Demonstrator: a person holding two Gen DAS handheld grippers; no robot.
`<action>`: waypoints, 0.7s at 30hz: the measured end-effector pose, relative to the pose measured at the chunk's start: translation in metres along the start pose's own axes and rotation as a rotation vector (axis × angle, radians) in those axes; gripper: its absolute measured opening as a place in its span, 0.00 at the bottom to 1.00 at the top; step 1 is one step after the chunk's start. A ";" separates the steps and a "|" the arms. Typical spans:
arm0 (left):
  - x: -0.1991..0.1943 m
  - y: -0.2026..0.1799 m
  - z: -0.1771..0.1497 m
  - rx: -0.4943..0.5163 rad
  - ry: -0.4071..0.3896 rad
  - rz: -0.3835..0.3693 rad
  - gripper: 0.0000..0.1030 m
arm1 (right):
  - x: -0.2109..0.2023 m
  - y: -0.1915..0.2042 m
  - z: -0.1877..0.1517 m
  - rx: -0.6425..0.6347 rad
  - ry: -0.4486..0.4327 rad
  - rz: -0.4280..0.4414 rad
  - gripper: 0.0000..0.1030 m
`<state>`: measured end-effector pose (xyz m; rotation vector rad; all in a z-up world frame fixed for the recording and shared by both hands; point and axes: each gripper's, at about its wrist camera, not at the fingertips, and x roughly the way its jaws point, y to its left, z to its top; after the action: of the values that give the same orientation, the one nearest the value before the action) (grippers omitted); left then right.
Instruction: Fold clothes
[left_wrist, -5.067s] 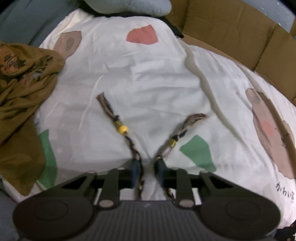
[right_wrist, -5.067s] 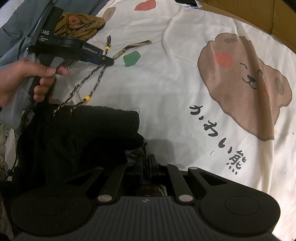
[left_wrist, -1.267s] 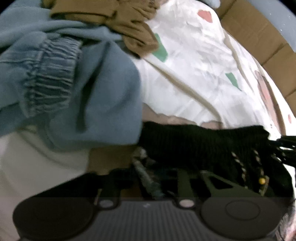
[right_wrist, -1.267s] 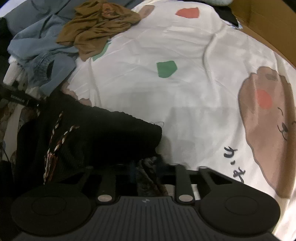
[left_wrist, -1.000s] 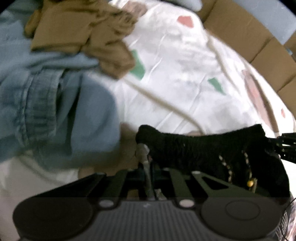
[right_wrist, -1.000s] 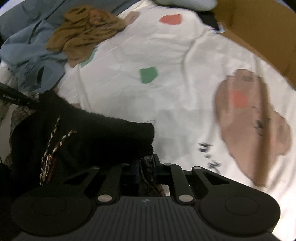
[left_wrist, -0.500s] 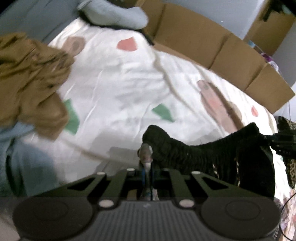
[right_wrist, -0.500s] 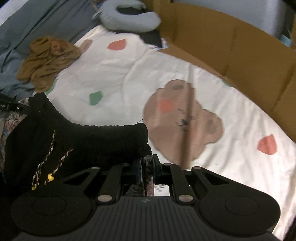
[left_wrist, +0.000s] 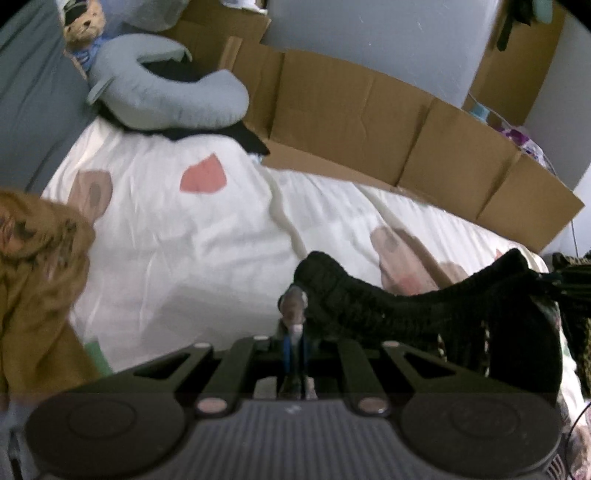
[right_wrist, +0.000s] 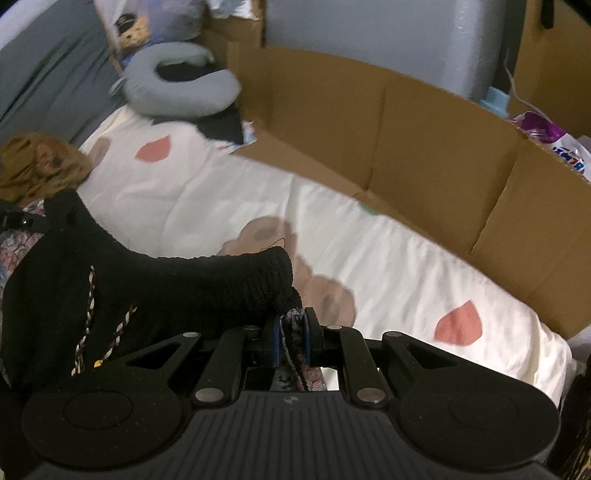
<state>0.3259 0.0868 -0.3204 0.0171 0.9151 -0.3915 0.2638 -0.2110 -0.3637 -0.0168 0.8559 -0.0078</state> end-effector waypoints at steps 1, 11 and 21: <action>0.003 0.000 0.005 0.008 -0.004 0.005 0.06 | 0.003 0.000 0.004 -0.003 -0.005 -0.008 0.10; 0.028 0.004 0.050 0.049 -0.044 0.050 0.06 | 0.030 -0.007 0.043 -0.060 -0.021 -0.070 0.10; 0.061 0.011 0.092 0.055 -0.059 0.100 0.06 | 0.068 -0.009 0.097 -0.086 -0.021 -0.147 0.10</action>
<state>0.4331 0.0610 -0.3124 0.1015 0.8418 -0.3224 0.3820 -0.2197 -0.3510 -0.1602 0.8324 -0.1080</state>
